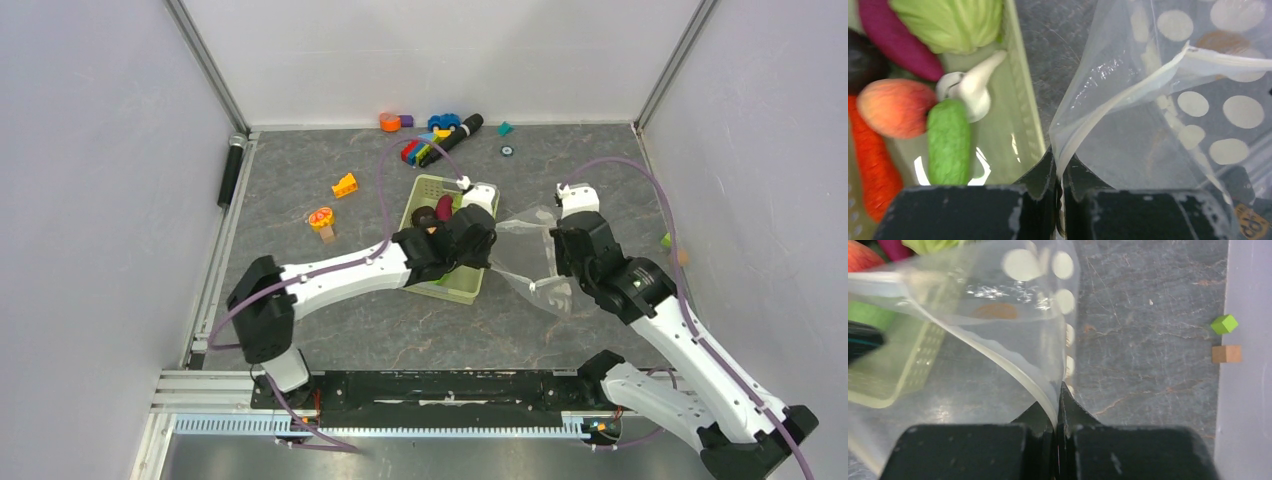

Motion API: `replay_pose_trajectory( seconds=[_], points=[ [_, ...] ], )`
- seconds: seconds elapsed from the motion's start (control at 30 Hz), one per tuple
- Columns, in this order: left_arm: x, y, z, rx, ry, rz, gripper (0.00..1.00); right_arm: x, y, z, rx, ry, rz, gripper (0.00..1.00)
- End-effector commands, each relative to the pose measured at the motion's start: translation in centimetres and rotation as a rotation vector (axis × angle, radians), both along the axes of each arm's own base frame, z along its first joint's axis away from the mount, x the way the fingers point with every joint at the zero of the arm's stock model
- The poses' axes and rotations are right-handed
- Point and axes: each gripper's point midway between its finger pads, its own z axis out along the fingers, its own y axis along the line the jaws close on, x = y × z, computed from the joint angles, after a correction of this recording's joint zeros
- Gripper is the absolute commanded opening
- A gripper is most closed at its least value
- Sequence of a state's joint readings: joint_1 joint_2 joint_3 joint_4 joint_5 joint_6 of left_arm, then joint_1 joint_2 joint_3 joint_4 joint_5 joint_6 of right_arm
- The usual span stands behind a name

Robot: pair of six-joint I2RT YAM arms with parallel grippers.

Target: Place the food in the zip-top bag and seal the zipper

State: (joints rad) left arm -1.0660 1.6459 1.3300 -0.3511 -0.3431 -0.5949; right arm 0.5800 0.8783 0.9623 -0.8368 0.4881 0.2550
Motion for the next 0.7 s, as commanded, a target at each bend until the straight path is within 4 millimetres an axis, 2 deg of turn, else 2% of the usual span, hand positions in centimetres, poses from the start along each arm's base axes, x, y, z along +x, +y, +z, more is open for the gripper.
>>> replay_pose_trajectory(
  seconds=[0.0, 0.1, 0.17, 0.23, 0.3, 0.43, 0.5, 0.6, 0.67],
  points=[
    [1.0, -4.7, 0.1, -0.073, -0.031, -0.138, 0.10, 0.4, 0.9, 2.5, 0.139, -0.124, -0.003, 0.00],
    [1.6, -7.4, -0.3, -0.088, -0.017, -0.186, 0.10, 0.4, 0.0, 3.0, 0.184, -0.199, -0.075, 0.00],
    [1.5, -8.8, -0.3, -0.110, -0.012, -0.230, 0.13, 0.3, -0.1, 2.6, 0.183, -0.201, -0.075, 0.00],
    [1.3, -9.8, 0.0, -0.139, -0.014, -0.266, 0.28, 0.3, -0.3, 1.6, 0.153, -0.181, -0.070, 0.00],
    [0.7, -10.4, 0.4, -0.167, -0.012, -0.316, 0.46, 0.6, -1.3, 0.4, 0.087, -0.164, -0.121, 0.00],
    [-1.1, -10.8, 1.6, -0.213, -0.018, -0.423, 0.72, 1.1, -3.2, -1.5, -0.029, -0.116, -0.242, 0.00],
    [-1.8, -10.6, 1.9, -0.230, -0.021, -0.456, 0.78, 1.4, -3.4, -2.1, -0.052, -0.106, -0.282, 0.00],
    [-3.2, -9.8, 2.5, -0.242, -0.014, -0.505, 0.99, 2.0, -3.3, -3.0, -0.070, -0.091, -0.310, 0.00],
    [-3.8, -8.9, 3.2, -0.248, -0.022, -0.516, 1.00, 2.3, -3.2, -3.5, -0.073, -0.081, -0.323, 0.00]
  ],
)
